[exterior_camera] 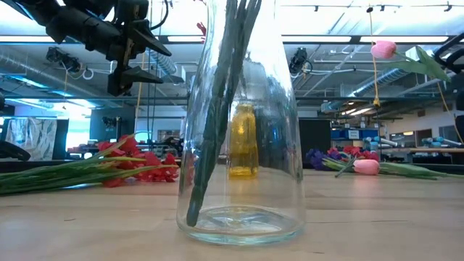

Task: Sort flowers into vase by color
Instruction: Put the bottom left pink tulip into the green vase

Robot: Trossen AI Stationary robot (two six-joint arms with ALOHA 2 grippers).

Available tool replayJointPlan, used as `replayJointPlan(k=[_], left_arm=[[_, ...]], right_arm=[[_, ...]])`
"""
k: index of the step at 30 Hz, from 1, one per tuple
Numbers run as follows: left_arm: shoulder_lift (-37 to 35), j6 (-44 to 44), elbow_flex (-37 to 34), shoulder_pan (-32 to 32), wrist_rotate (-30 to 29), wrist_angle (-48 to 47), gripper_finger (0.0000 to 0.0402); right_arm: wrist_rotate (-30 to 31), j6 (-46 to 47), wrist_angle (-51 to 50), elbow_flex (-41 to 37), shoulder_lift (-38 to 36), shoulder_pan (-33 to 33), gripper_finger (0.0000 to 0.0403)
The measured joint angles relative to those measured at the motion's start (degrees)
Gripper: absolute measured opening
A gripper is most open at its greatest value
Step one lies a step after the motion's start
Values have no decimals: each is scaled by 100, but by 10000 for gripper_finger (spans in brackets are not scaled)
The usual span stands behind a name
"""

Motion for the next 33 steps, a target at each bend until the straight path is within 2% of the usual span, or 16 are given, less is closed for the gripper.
replayJointPlan(k=[6, 11, 17, 22, 28, 33], left_arm=[[0, 9, 0, 0, 0, 4, 279], [0, -7, 0, -2, 0, 8, 279], [0, -29, 0, 0, 0, 143, 279], [1, -24, 0, 0, 0, 139, 279], [0, 17, 0, 0, 0, 136, 279], [1, 32, 0, -1, -1, 124, 279]], right_arm=[[-182, 32, 26, -118, 162, 15, 123], [-172, 84, 441, -270, 317, 15, 123], [-164, 77, 473, -291, 310, 15, 112], [-174, 67, 498, -306, 171, 9, 79], [-55, 8, 808, -310, 145, 4, 12], [25, -22, 941, -315, 155, -11, 13]])
